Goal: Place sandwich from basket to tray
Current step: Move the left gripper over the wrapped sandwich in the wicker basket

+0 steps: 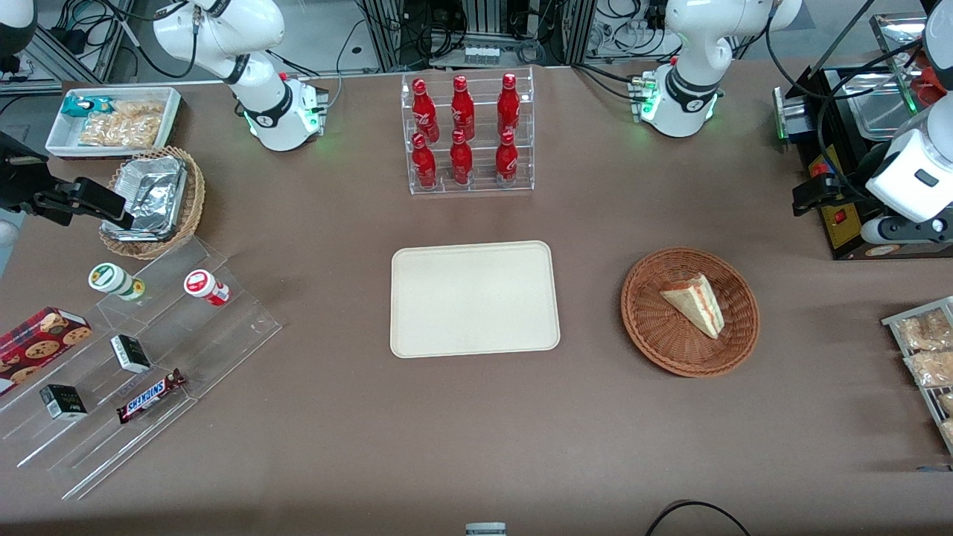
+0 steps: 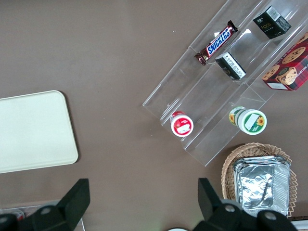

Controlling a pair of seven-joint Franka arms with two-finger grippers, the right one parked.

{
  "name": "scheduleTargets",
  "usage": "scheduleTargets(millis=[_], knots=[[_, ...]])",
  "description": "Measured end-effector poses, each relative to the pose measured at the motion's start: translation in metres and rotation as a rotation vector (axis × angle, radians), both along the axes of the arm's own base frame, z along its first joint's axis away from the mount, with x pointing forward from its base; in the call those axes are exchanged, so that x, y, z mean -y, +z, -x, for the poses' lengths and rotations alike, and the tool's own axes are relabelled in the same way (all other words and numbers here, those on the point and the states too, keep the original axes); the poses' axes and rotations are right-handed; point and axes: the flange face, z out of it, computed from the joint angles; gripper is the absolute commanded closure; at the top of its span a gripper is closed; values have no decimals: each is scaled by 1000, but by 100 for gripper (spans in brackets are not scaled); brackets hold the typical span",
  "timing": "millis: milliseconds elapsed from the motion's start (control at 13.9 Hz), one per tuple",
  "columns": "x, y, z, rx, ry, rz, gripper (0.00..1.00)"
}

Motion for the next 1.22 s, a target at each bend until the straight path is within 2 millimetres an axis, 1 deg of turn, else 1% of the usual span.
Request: scheduleTargets(millis=[144,288,360,432,648,792,1008,1080,1224], knots=[[4,-1,-1,-2,-7,3,0],[8,-8,-3,-15,-14,4,0],[9,-17,-5,-33,-15,4,0],[9,-31,-6,-57,-15,4,0],[9,-86,-18,-71,-18,6,0],[10,-127,-20,-56,-21,8,0],[11,-187,-14,-2,-27,13,0],[13,-204,-10,16,-31,14,0],[16,-232,-2,54,-36,18,0]])
